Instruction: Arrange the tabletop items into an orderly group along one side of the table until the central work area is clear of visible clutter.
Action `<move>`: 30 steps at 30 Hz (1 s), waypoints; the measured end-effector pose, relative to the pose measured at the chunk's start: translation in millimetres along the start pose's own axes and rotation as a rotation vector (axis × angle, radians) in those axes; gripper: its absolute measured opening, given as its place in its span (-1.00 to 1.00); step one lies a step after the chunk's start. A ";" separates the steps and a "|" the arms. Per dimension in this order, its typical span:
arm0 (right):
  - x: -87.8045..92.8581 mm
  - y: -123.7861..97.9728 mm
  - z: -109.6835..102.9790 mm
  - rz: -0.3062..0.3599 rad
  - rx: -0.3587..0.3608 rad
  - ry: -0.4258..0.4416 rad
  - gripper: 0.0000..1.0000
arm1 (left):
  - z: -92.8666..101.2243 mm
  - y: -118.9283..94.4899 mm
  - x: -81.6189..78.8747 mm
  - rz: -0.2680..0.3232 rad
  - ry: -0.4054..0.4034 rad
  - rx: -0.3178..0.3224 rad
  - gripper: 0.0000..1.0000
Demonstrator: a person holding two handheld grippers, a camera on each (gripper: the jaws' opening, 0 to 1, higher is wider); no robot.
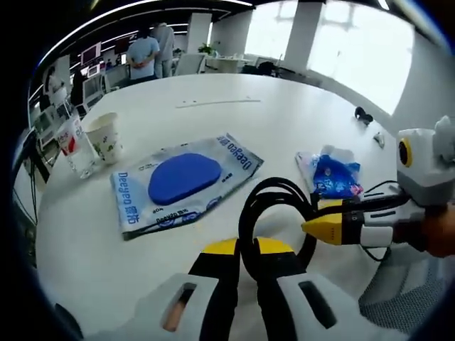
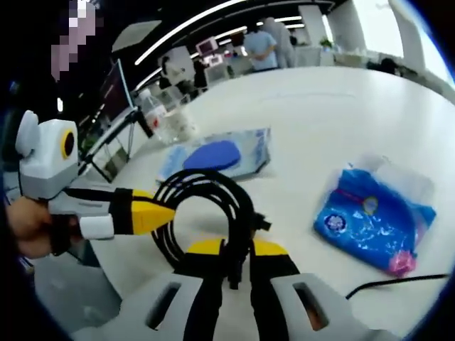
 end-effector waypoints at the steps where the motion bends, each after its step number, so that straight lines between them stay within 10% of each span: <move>1: 0.7 -0.3 -0.5 -0.002 0.000 -0.005 -0.81 | 0.3 -0.4 1.7 -0.003 0.000 0.000 -0.87; 30: 14.3 1.4 -5.6 -0.044 0.007 -0.100 -0.79 | 1.0 -0.9 18.8 -0.034 0.072 -0.034 -0.85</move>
Point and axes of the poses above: the point that each gripper's makers call its tool centre point, and the gripper's own axes: y roughly forward along the fingers, z roughly to its right, x roughly out of its underside, the point moved 4 cm from there along -y, roughly backward along the fingers, and after that the axes turned 2 degrees about y, right-handed, at the moved point
